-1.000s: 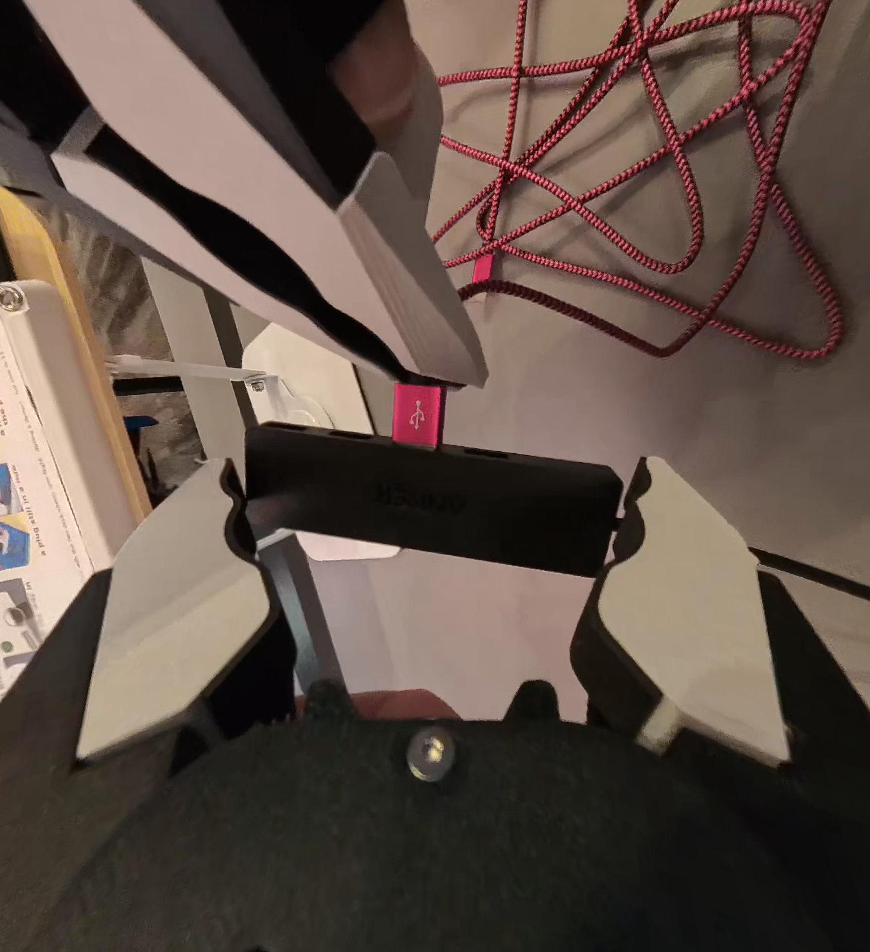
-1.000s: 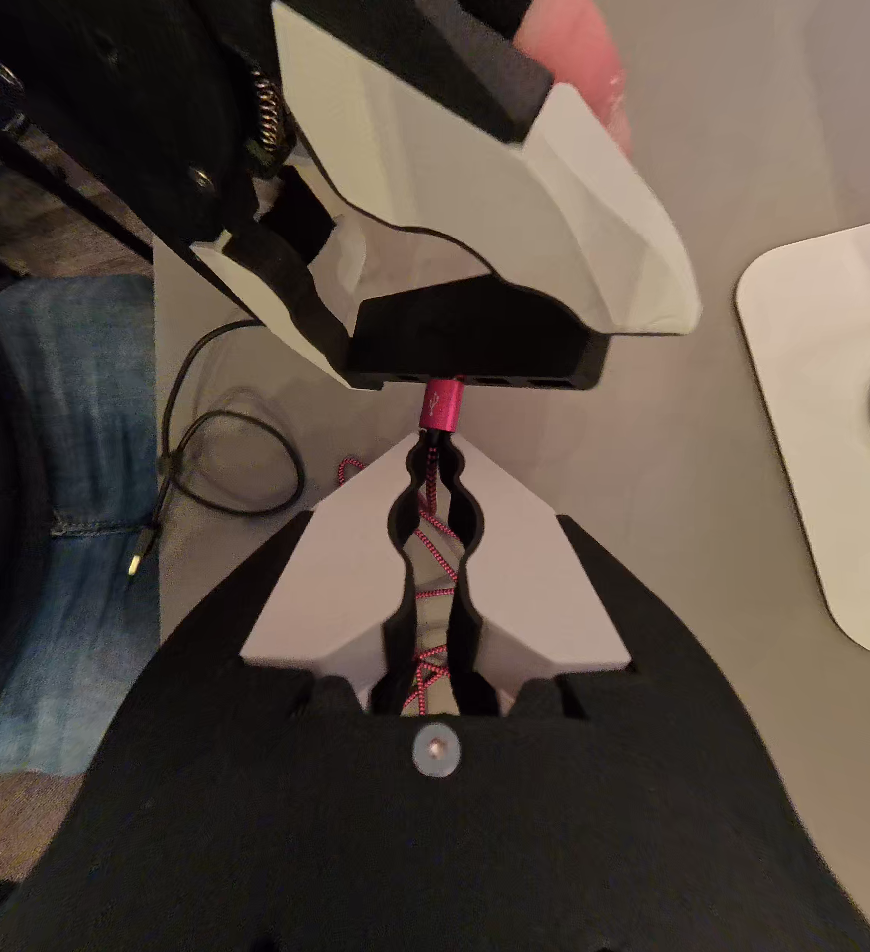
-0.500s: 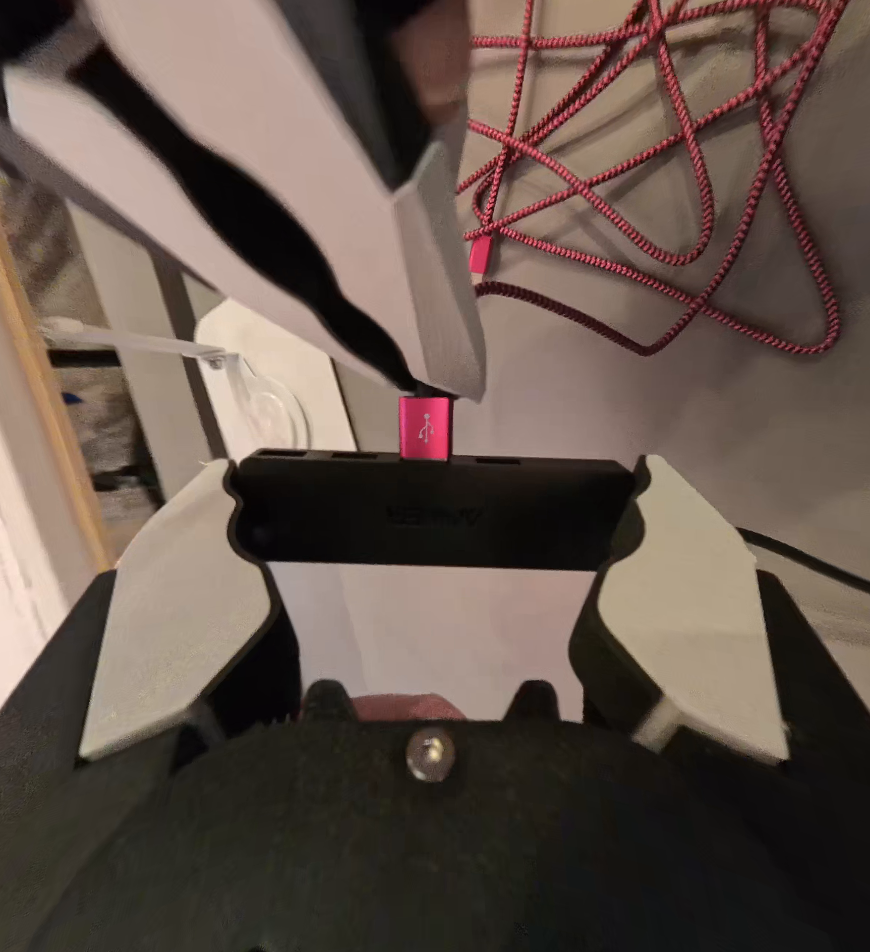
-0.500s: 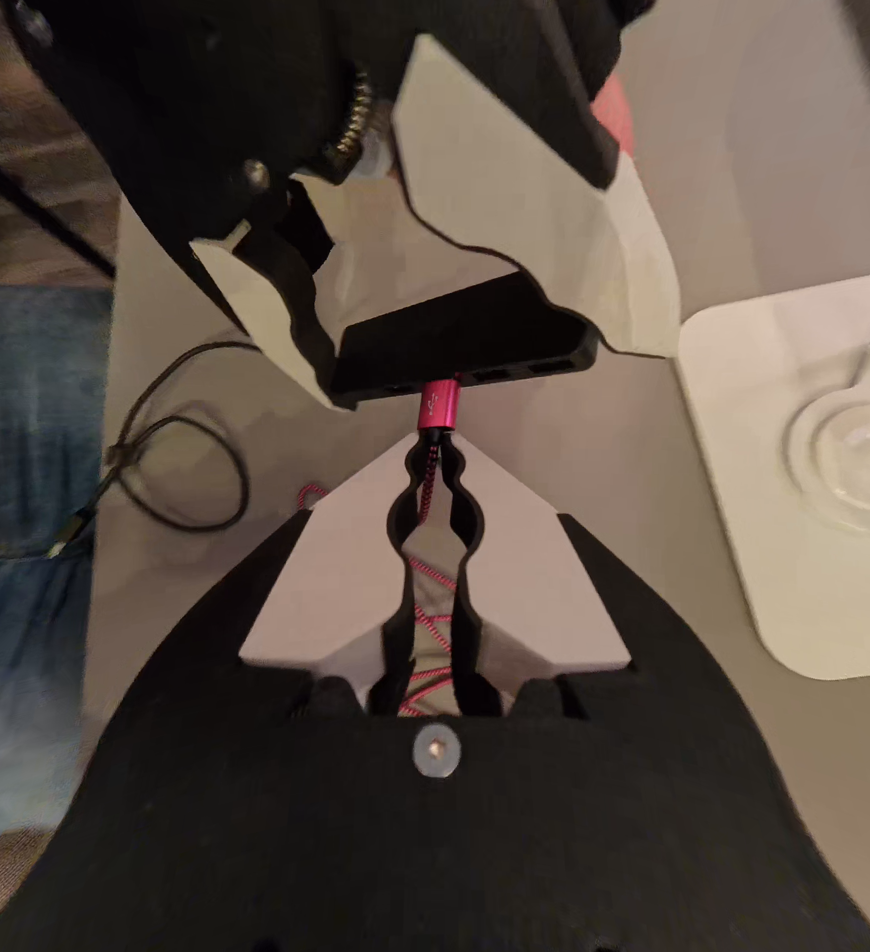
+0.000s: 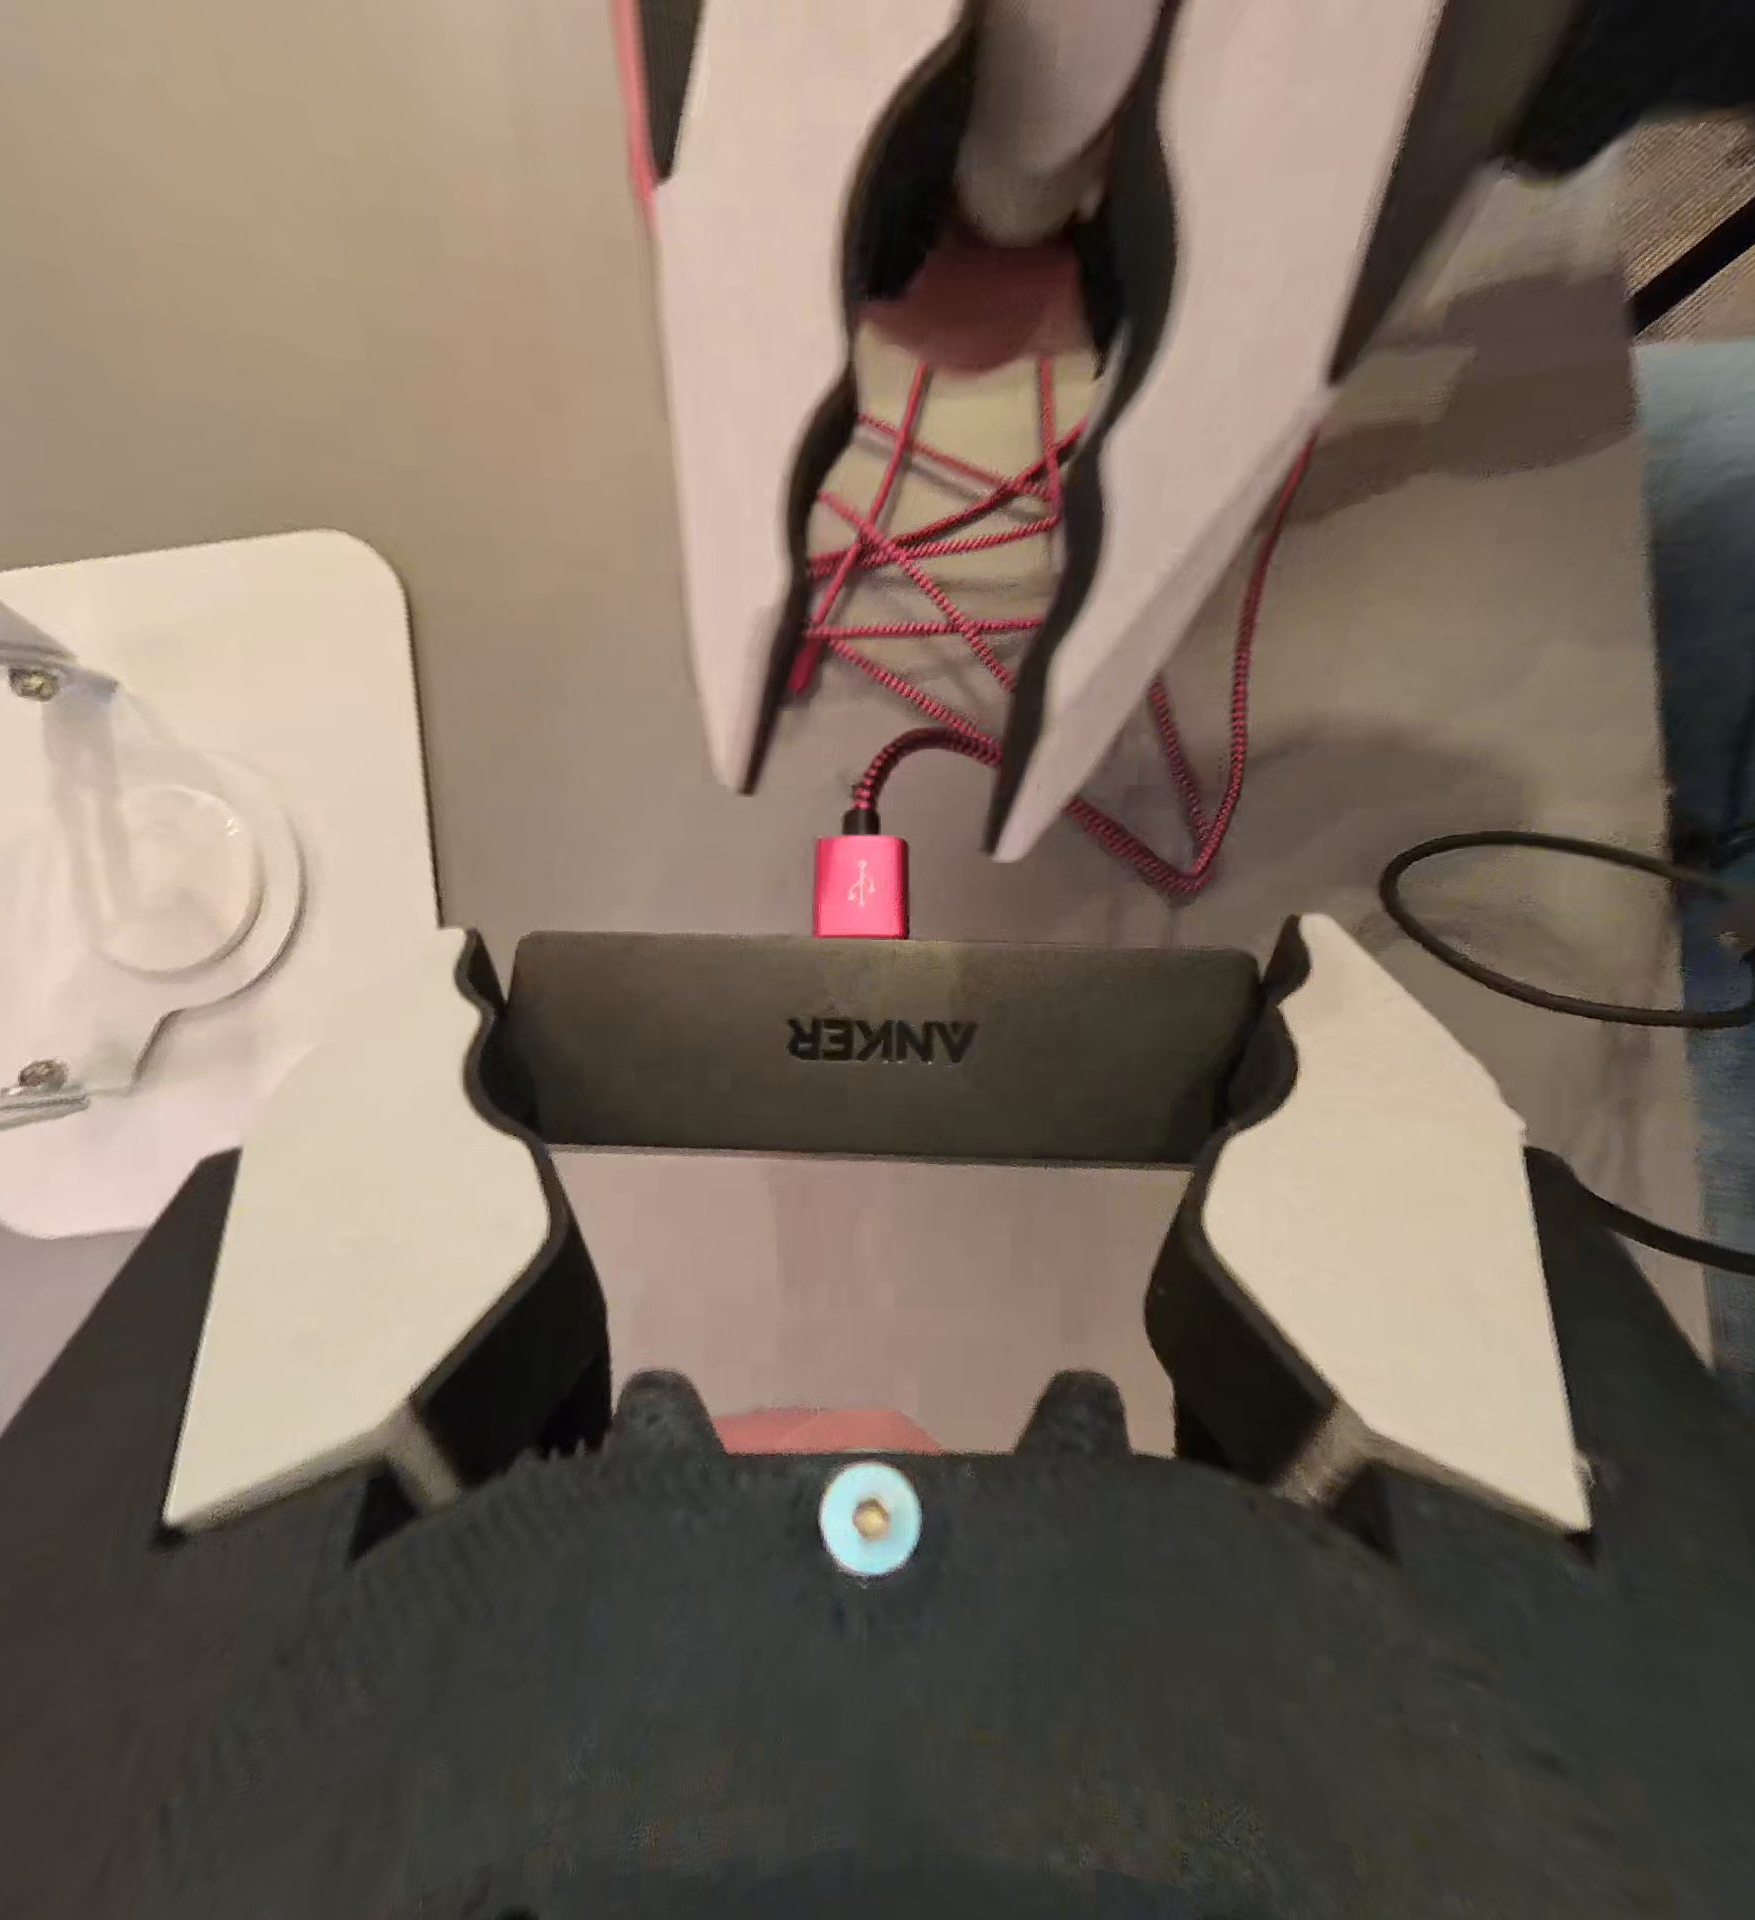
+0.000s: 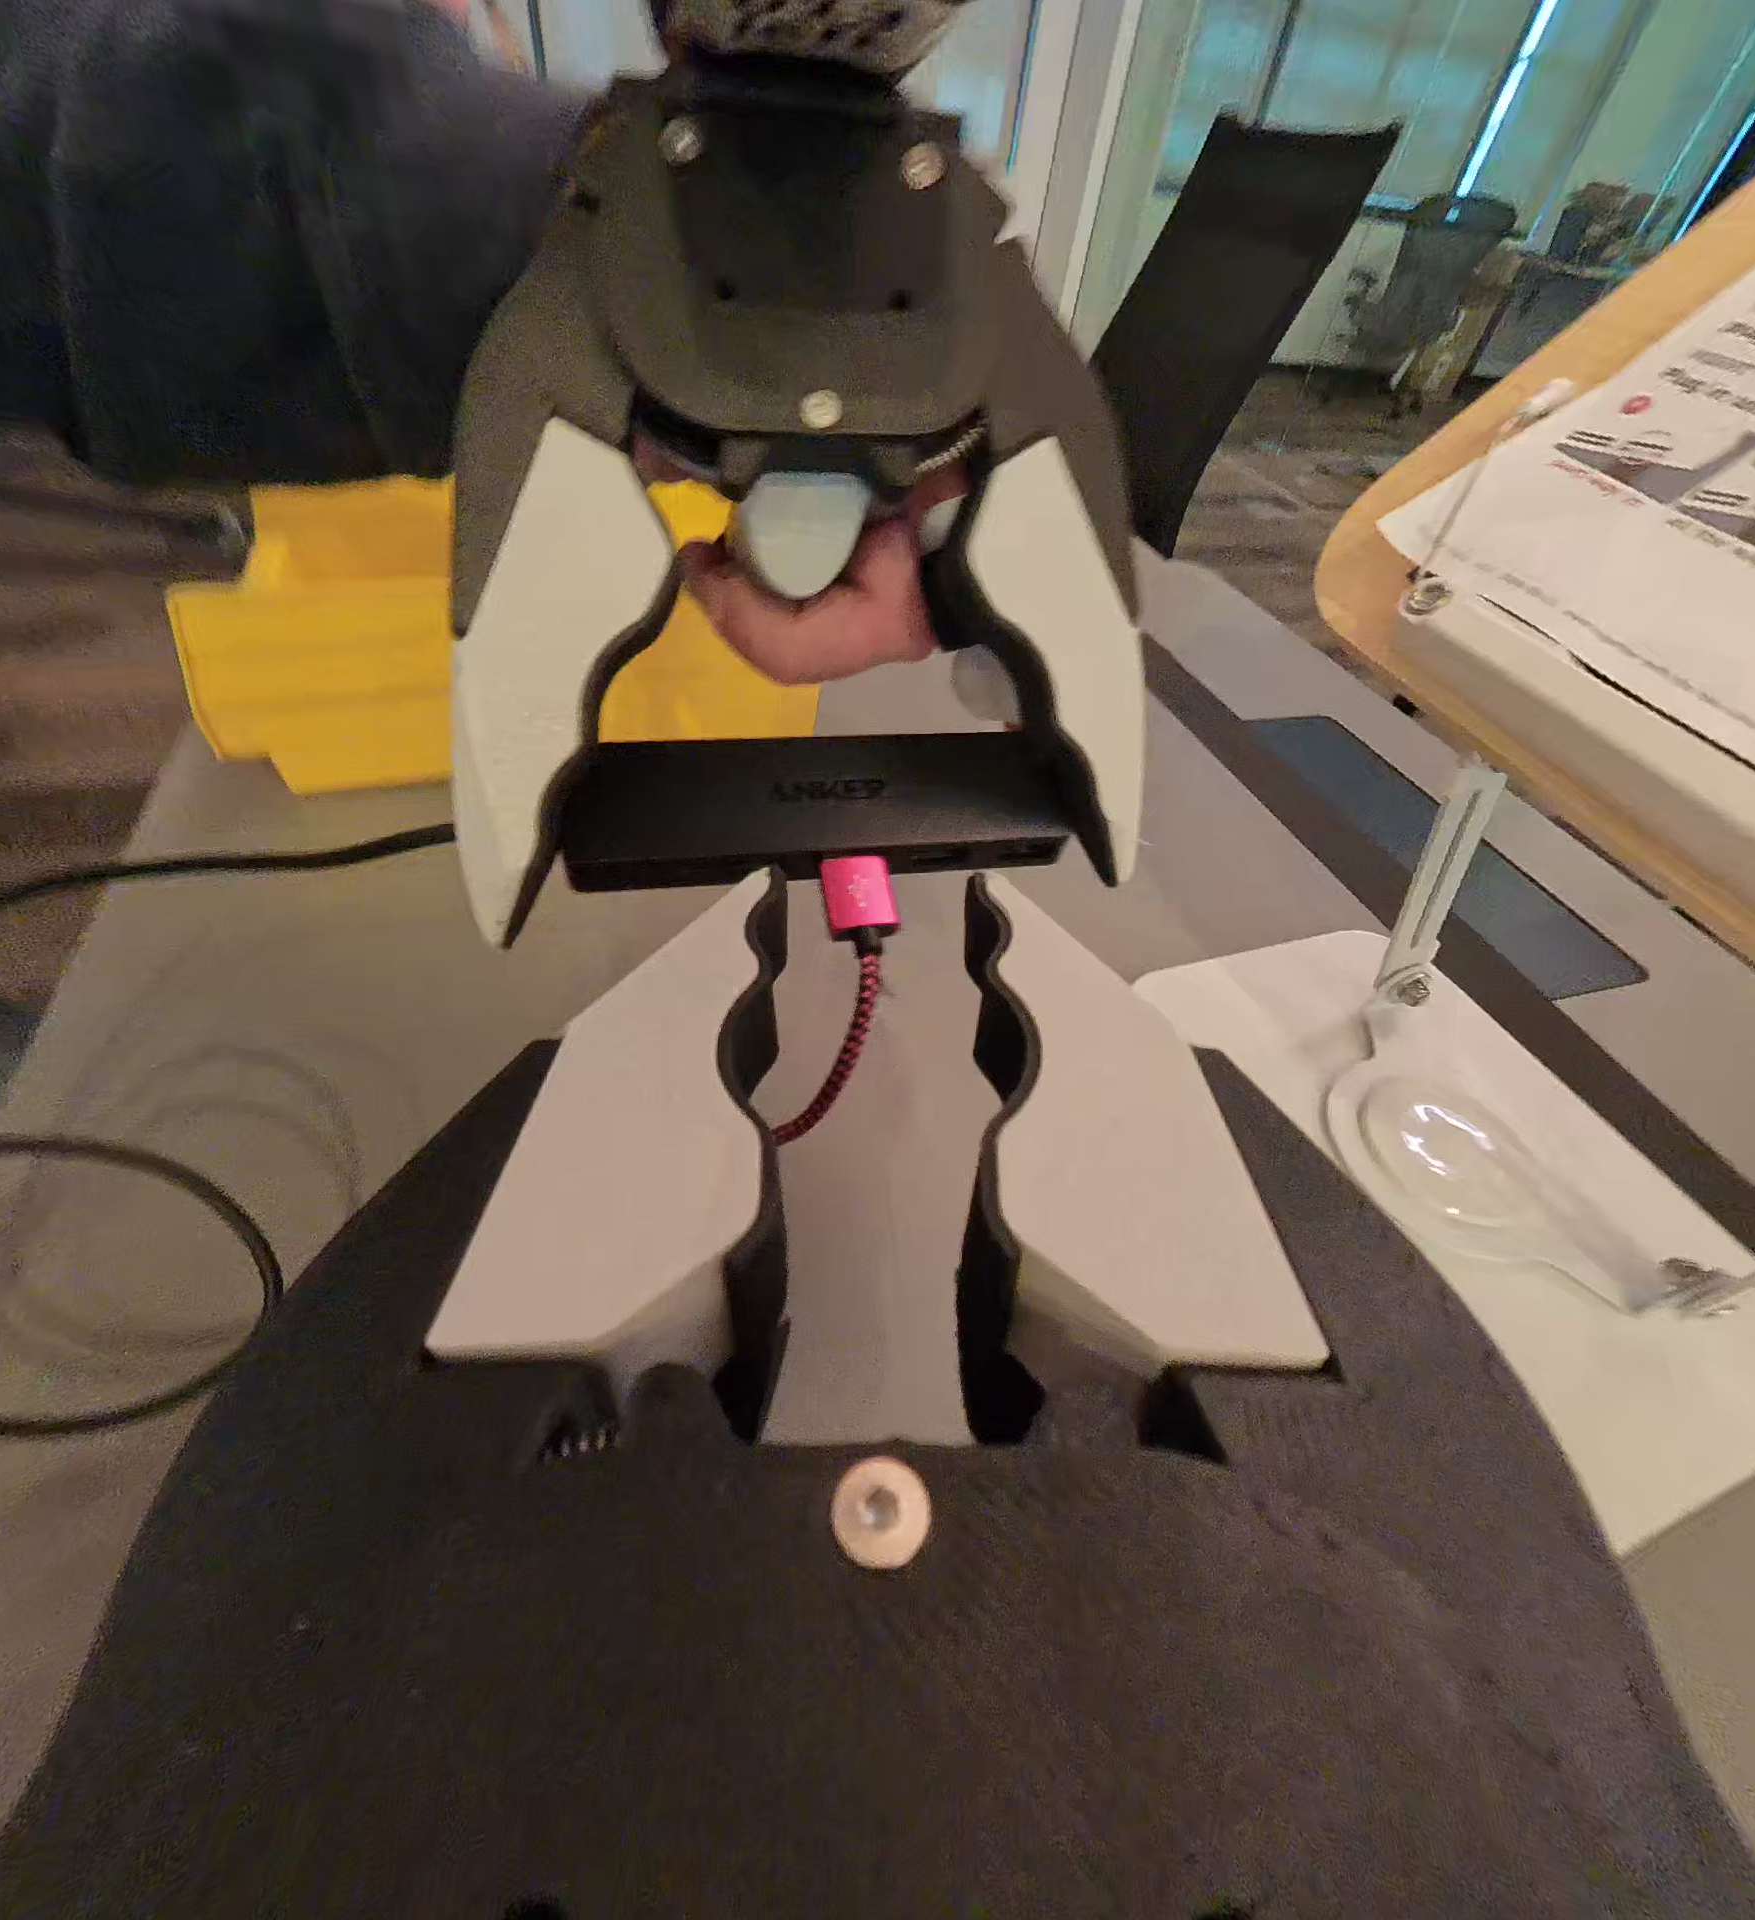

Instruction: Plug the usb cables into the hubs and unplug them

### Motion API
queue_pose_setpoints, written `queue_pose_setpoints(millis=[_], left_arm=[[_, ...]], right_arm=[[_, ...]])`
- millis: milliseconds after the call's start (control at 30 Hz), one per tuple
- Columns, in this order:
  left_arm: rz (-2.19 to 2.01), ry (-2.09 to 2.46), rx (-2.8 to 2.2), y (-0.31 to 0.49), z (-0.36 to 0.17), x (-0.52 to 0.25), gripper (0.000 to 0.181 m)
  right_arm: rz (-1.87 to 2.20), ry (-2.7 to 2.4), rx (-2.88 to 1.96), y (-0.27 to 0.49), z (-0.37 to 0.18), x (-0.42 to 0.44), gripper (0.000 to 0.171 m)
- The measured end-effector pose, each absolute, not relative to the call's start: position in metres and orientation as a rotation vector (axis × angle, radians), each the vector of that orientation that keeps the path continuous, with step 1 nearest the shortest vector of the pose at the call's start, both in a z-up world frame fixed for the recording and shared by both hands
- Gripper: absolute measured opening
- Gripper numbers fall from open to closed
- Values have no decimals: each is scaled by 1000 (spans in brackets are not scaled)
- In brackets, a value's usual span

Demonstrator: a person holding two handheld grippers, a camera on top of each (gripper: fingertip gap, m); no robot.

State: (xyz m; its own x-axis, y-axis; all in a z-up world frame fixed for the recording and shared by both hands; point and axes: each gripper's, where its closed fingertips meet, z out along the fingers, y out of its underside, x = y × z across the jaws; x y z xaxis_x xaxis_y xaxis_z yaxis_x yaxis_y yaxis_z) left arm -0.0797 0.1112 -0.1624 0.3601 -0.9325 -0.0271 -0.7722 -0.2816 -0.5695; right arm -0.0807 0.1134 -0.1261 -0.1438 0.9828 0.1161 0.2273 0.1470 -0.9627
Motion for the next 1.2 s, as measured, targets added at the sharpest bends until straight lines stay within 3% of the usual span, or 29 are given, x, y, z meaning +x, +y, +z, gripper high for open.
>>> queue_pose_setpoints(millis=[167,300,433,1200], left_arm=[[-593,1345,-2061,111,-150,-69,133],[-657,1291,-2023,111,-147,-64,133],[-712,1277,-2001,107,-143,-58,132],[-931,960,-1820,114,-107,-37,129]], right_arm=[[1392,-1386,-1247,116,-127,-80,32],[1574,-1312,-1192,108,-123,-79,23],[1621,-1273,-1156,106,-123,-78,13],[1841,-984,-986,107,-102,-60,12]])
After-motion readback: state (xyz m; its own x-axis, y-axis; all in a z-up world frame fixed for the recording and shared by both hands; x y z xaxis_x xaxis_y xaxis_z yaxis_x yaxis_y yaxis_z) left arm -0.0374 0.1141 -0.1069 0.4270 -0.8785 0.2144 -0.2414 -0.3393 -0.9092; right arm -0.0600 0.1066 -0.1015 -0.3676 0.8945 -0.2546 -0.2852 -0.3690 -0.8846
